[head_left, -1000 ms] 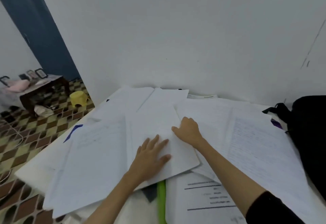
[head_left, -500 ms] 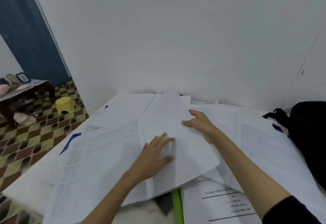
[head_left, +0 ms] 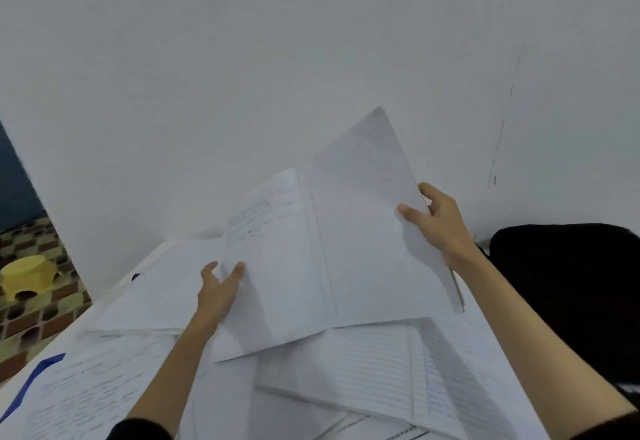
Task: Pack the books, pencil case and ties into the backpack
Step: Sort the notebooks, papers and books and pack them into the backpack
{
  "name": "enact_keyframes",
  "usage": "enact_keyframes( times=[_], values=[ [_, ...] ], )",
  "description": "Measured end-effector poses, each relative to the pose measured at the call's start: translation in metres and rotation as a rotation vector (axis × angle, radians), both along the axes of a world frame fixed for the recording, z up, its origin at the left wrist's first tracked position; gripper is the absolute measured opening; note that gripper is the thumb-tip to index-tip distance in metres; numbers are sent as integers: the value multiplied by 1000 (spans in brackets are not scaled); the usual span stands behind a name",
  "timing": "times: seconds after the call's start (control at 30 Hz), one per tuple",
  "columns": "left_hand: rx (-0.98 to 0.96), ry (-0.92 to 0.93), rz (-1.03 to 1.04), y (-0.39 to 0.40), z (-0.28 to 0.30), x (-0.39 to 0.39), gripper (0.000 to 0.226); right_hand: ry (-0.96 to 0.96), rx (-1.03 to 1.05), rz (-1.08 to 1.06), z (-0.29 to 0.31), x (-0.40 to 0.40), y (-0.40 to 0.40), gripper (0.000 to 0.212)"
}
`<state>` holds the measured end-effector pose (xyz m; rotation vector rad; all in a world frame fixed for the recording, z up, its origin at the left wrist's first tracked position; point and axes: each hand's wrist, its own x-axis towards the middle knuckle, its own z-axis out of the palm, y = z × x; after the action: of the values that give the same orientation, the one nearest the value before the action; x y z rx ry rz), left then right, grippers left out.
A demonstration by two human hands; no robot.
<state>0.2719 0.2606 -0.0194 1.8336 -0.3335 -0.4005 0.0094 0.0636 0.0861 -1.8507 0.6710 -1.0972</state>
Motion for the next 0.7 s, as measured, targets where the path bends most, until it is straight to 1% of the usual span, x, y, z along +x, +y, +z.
enact_keyframes(
  times=[0.07, 0.13, 0.2, 0.3, 0.37, 0.4, 0.5, 0.53, 0.57, 0.6, 0.67, 0.7],
  values=[
    [-85, 53, 50, -13, 13, 2, 73, -23, -33, -34, 3, -3, -4, 4],
    [-156, 77, 62, -23, 30, 0, 70, -59, -62, -82, 5, -4, -8, 12],
    [-259, 62, -13, -31, 48, -8, 55, -109, -67, -121, 4, -2, -11, 18],
    [-409, 22, -215, -43, 77, -33, 32, -168, -54, -159, 0, 6, -12, 7],
    [-416, -52, -339, -53, 95, -50, 25, -184, -69, -165, -3, 14, -9, 5],
    [-403, -132, -384, -58, 101, -58, 23, -193, -81, -163, -4, 19, -6, 7],
    [-353, -472, -419, -70, 111, -75, 19, -215, -131, -157, -9, 30, 5, 15],
    [-360, -543, -432, -72, 111, -80, 20, -223, -127, -136, -12, 33, 6, 16],
    [-361, -572, -464, -73, 111, -87, 23, -230, -106, -95, -15, 34, 7, 18],
    [-349, -556, -534, -75, 109, -91, 27, -225, -68, -46, -16, 36, 8, 23],
    [-276, -424, -772, -78, 102, -101, 35, -151, -31, 38, -19, 36, 7, 39],
    [-223, -343, -888, -80, 94, -103, 37, -102, -27, 66, -19, 35, 7, 43]
  ],
)
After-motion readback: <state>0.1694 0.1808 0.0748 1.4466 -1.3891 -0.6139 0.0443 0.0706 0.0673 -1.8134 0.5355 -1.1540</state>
